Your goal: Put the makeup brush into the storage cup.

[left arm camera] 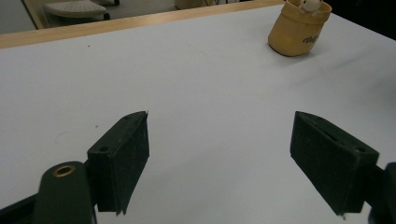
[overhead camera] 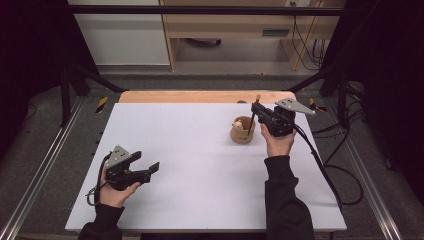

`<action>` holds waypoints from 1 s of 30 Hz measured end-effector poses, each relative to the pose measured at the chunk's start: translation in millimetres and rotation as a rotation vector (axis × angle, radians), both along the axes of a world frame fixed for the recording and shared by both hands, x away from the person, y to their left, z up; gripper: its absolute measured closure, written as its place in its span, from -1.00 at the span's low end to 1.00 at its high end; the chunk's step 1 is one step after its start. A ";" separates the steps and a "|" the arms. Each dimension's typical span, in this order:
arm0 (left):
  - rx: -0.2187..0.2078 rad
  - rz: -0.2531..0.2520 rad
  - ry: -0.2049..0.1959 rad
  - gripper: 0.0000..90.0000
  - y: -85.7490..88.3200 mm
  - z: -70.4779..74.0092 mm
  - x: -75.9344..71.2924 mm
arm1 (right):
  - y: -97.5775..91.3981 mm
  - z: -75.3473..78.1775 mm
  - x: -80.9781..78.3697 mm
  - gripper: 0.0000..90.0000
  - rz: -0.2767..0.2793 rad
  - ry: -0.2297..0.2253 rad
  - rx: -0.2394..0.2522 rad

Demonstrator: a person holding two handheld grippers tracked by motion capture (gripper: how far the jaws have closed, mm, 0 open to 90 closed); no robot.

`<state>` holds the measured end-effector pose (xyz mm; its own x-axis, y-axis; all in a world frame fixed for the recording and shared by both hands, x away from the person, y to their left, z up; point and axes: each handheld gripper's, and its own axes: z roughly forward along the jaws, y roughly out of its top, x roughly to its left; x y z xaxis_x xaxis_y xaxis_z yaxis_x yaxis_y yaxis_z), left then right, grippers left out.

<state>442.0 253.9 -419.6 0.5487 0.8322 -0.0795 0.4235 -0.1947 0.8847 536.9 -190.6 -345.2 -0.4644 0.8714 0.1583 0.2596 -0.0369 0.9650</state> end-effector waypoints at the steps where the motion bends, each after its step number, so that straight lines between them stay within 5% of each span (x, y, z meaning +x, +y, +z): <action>1: -0.001 0.000 0.000 -0.57 0.2 0.2 0.0 | -0.3 0.7 1.0 0.86 -0.003 -0.002 -0.003; 30: 0.001 -0.001 -0.006 -0.57 -0.1 1.1 0.0 | 0.7 -7.8 35.6 0.86 -0.072 -0.001 -0.010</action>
<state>441.9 253.8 -418.5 0.5503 0.8315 -0.0756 0.4183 -0.1962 0.8869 572.5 -189.9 -353.1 -0.4011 0.9038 0.1492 0.2554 -0.0461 0.9657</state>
